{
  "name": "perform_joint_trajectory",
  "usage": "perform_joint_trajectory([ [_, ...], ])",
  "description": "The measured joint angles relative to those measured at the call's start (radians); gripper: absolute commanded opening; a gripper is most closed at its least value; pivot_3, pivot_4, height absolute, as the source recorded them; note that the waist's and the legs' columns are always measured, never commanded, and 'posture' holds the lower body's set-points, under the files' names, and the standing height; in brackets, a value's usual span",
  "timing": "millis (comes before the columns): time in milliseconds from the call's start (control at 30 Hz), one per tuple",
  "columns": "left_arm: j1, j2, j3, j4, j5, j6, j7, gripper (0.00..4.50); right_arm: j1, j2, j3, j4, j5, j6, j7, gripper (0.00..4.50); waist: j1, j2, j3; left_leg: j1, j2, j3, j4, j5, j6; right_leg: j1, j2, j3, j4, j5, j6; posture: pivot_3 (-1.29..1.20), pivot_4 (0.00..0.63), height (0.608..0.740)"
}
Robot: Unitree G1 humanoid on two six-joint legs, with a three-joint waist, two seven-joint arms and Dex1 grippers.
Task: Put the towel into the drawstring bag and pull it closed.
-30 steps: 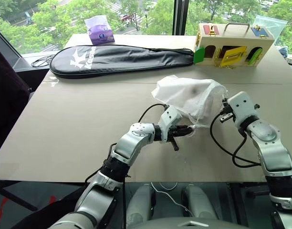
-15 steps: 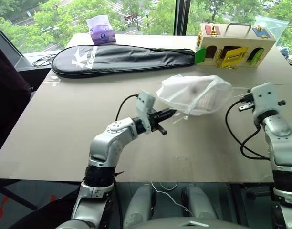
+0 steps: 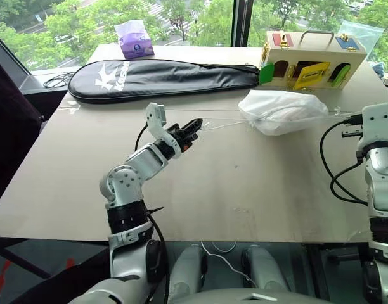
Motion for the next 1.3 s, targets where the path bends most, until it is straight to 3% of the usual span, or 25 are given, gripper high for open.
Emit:
perform_joint_trajectory([
  [100,-0.088,-0.027,0.13,0.122,-0.043,-0.06,0.196,0.02,0.004,0.003,-0.005,-0.002,0.007,0.003,-0.007,0.0,-0.002,0.0,0.0,0.0,0.0,0.0,0.0,0.0,0.0,0.0,0.0,0.0,0.0,0.0,0.0,0.0,0.15,0.74],
  [233,-0.138,-0.027,0.187,0.198,-0.08,-0.131,0.318,0.02,0.007,0.005,-0.005,-0.005,0.022,0.015,-0.008,0.0,-0.002,0.0,0.0,0.0,0.0,0.001,0.0,0.002,-0.003,0.0,0.0,0.001,0.0,0.0,0.0,0.0,0.15,0.74],
  [467,-0.225,0.063,0.21,0.306,-0.076,-0.317,0.344,0.02,0.008,0.024,-0.005,-0.019,0.029,0.032,-0.022,0.0,0.0,0.0,0.0,0.0,-0.001,0.001,0.0,0.002,-0.004,0.0,0.0,0.0,0.0,0.0,0.0,0.0,0.15,0.74],
  [667,-0.236,0.065,0.211,0.364,-0.074,-0.473,0.364,0.02,0.006,0.049,-0.007,-0.024,0.053,0.069,-0.072,0.0,0.001,0.0,0.0,0.0,-0.001,0.0,0.0,0.002,-0.004,0.0,0.0,0.0,-0.001,0.0,0.0,0.0,0.15,0.74],
  [900,-0.236,0.065,0.207,0.365,-0.074,-0.532,0.383,0.02,0.002,0.069,-0.031,-0.034,0.105,0.113,-0.121,0.0,0.0,-0.001,0.0,-0.001,-0.001,0.0,0.0,0.002,-0.004,0.0,0.0,0.0,-0.001,0.0,0.0,0.0,0.15,0.74],
  [1167,-0.177,0.141,0.151,0.322,-0.077,-0.477,0.27,0.02,0.036,0.086,-0.057,-0.065,0.285,0.134,0.06,0.0,-0.005,-0.001,0.0,0.0,-0.001,0.0,-0.001,0.002,-0.003,0.0,0.001,0.0,-0.001,0.0,0.0,0.0,0.15,0.74],
  [1300,-0.091,0.228,-0.029,0.23,-0.036,-0.347,0.082,0.02,0.117,0.055,0.036,-0.198,0.374,0.123,0.28,0.0,-0.004,-0.001,0.0,0.0,-0.001,0.0,-0.001,0.002,-0.003,0.0,0.001,0.0,-0.001,0.0,0.0,0.0,0.15,0.74],
])
